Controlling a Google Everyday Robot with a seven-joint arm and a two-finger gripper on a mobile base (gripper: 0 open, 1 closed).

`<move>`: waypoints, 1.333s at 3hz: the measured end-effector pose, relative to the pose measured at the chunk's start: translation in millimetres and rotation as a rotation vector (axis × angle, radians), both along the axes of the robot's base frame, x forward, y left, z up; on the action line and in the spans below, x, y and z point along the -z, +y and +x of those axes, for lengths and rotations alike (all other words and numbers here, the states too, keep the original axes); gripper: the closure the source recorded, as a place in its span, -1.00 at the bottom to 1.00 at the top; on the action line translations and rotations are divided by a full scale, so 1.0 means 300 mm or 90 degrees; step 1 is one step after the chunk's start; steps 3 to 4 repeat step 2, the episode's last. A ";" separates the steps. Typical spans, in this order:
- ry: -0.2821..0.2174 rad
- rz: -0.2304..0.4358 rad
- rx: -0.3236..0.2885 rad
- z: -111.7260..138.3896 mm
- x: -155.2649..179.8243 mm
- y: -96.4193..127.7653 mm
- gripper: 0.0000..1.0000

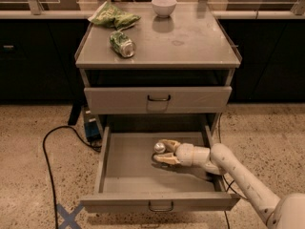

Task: Place redbull can into middle drawer

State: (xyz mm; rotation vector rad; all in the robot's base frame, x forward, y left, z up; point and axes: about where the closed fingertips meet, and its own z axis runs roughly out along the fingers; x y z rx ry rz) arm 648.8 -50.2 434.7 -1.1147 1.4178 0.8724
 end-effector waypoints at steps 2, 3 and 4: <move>0.000 0.000 0.000 0.000 0.000 0.000 -1.00; 0.000 0.000 0.000 0.000 0.000 0.000 -1.00; 0.000 0.000 0.000 0.000 0.000 0.000 -1.00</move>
Offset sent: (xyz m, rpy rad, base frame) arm 0.0000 0.0000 0.0000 0.0000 0.0000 0.0000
